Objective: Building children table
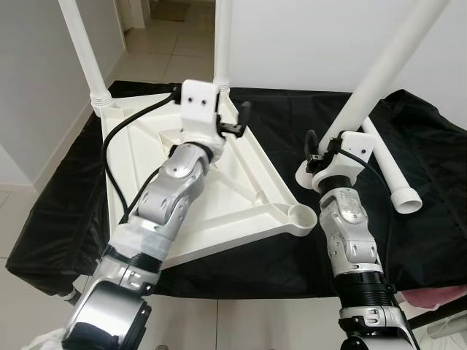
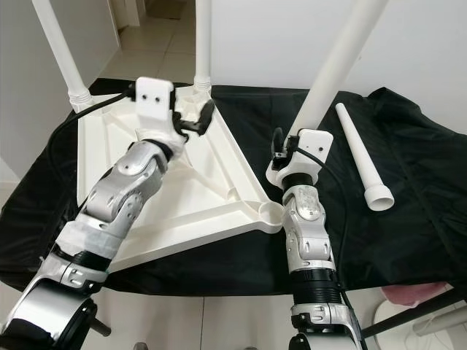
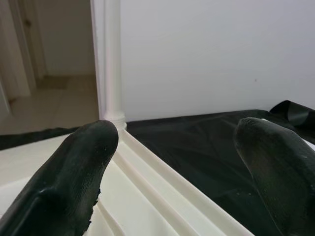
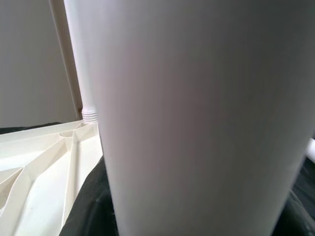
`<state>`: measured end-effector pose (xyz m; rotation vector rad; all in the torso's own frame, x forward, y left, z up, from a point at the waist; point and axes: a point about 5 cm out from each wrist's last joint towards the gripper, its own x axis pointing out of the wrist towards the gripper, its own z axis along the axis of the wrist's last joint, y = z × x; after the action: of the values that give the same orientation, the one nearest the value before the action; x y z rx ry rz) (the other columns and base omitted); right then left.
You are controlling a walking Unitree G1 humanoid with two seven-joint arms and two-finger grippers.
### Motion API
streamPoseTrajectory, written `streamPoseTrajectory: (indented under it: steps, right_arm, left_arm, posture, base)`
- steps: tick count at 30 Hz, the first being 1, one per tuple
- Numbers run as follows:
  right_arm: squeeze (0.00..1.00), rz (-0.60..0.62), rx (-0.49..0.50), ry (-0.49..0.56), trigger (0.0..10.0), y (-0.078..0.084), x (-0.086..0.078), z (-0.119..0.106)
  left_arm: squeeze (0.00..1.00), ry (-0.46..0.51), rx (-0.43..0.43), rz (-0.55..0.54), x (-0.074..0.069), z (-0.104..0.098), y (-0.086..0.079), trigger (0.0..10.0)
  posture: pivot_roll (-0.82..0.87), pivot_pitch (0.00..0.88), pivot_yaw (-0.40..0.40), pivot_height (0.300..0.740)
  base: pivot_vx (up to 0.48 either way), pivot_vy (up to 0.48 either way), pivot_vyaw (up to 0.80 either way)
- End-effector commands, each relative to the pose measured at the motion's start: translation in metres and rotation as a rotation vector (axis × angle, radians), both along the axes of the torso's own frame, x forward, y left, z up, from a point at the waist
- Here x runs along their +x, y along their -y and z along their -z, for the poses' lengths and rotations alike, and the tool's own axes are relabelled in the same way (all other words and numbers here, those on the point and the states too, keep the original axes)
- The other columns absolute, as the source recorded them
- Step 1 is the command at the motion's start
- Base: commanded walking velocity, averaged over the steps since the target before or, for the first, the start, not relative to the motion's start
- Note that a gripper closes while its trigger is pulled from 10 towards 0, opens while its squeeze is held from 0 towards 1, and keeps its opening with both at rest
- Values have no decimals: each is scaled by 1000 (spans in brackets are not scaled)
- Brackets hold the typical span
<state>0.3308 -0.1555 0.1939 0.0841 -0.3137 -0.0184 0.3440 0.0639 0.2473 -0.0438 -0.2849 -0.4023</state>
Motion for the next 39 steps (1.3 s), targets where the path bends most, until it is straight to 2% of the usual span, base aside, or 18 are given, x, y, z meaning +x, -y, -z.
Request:
streamPoseTrajectory:
  steps: [1, 8, 12, 19, 20, 25, 30, 33, 35, 39]
  right_arm:
    - [0, -21, -49, -19, 10000, 1, -3, 7]
    - [0, -76, -85, -42, 10000, 0, -10, 20]
    - [0, -79, -79, -64, 10000, 8, -17, 31]
    - [0, -119, -75, -73, 10000, 7, -22, 35]
    - [0, -137, -81, -77, 10000, 7, -23, 36]
    - [0, -158, -108, -85, 10000, 7, -25, 39]
    - [0, -218, -152, -85, 10000, 5, -30, 43]
    - [0, -218, -152, -85, 10000, 5, -30, 43]
    - [0, -225, -155, -98, 10000, 7, -31, 48]
    - [0, -250, -162, -121, 10000, 6, -33, 55]
  left_arm:
    - [0, 53, 81, 145, -8, 5, 6, 10000]
    - [0, 60, 129, 126, -15, 20, -1, 10000]
    - [0, 15, 144, 198, -30, 37, -2, 10000]
    - [0, 2, 129, 258, -39, 43, -5, 10000]
    - [0, 10, 153, 259, -41, 45, -5, 10000]
    - [0, 2, 169, 274, -44, 50, -5, 10000]
    - [0, -42, 190, 344, -58, 63, -3, 10000]
    - [0, -42, 190, 344, -58, 63, -3, 10000]
    - [0, -66, 168, 383, -64, 68, 1, 10000]
    - [0, -122, 171, 388, -66, 76, 5, 10000]
  posture:
    - [-19, 0, -48, 740]
    - [-8, 0, -55, 740]
    - [0, 0, -57, 740]
    - [2, 0, -56, 740]
    - [3, 3, -57, 740]
    - [4, 11, -60, 740]
    - [3, 6, -60, 740]
    - [3, 6, -60, 740]
    - [6, 0, -62, 740]
    - [10, 0, -61, 740]
  base:
    - [0, 0, 0]
    - [0, 0, 0]
    - [0, 0, 0]
    - [0, 0, 0]
    - [0, 0, 0]
    - [0, 0, 0]
    - [0, 0, 0]
    - [0, 0, 0]
    - [0, 0, 0]
    - [0, 0, 0]
